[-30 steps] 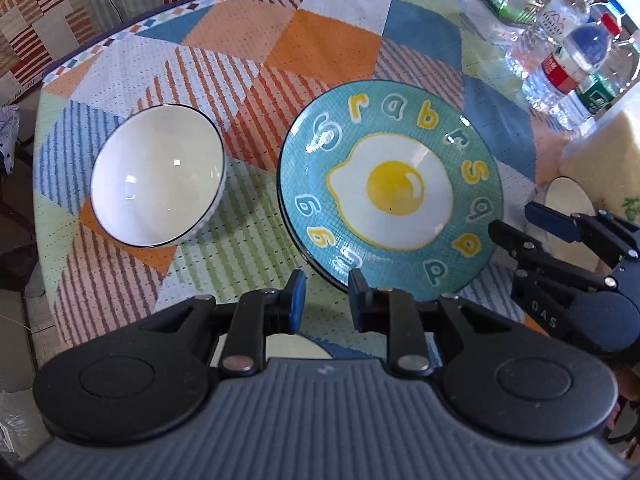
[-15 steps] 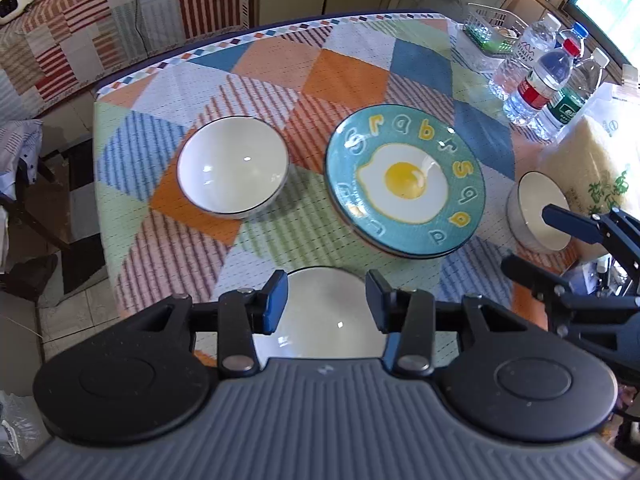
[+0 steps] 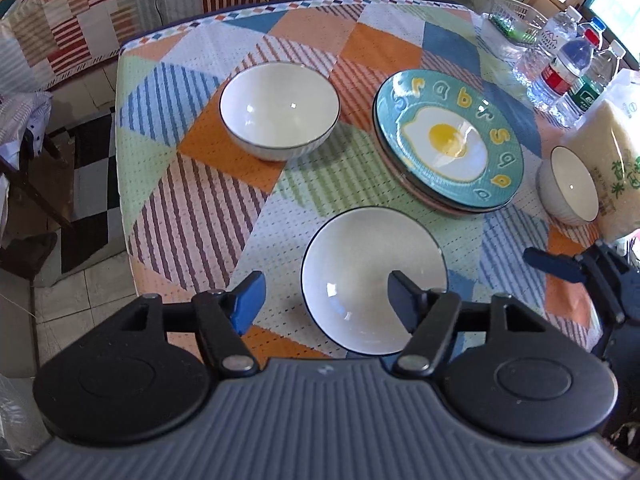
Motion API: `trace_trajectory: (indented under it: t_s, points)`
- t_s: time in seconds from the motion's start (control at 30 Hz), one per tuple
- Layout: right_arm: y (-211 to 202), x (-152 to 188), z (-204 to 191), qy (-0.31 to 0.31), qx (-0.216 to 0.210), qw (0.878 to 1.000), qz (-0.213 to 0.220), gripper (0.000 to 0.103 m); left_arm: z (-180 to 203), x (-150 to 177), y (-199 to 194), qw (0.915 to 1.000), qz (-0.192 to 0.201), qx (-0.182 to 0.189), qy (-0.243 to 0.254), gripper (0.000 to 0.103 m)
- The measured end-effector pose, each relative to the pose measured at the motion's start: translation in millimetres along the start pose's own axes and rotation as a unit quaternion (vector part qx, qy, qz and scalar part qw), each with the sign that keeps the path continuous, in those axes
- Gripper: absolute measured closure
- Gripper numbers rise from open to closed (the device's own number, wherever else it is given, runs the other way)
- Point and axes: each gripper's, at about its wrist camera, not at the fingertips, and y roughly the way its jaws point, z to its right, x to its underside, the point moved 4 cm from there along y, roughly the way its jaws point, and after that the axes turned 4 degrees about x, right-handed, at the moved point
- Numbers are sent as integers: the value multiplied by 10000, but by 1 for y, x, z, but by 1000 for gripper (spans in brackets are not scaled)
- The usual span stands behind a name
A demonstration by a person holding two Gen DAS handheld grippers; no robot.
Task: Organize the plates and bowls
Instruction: 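Move the left gripper to the rim of a white ribbed bowl, then close the left gripper on the white bowl rim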
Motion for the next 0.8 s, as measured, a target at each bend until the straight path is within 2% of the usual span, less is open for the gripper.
trace_trajectory:
  t_s: [0.2, 0.33, 0.53, 0.77, 0.8]
  points:
    - [24, 19, -29, -303, -7, 9995, 98, 11, -13, 14, 30, 9994, -192, 77, -285, 32]
    - [43, 21, -44, -584, 11, 9983, -86, 11, -16, 19, 41, 9987, -265, 169, -411, 32]
    - [59, 17, -49, -475, 61, 9988, -123, 10, -18, 19, 46, 9986, -158, 249, -439, 32]
    - [77, 17, -46, -186, -25, 9997, -140, 4, -22, 15, 59, 9980, -75, 298, -553, 37]
    - [80, 18, -46, -161, -34, 9998, -127, 4, -21, 15, 61, 9980, -83, 302, -554, 43]
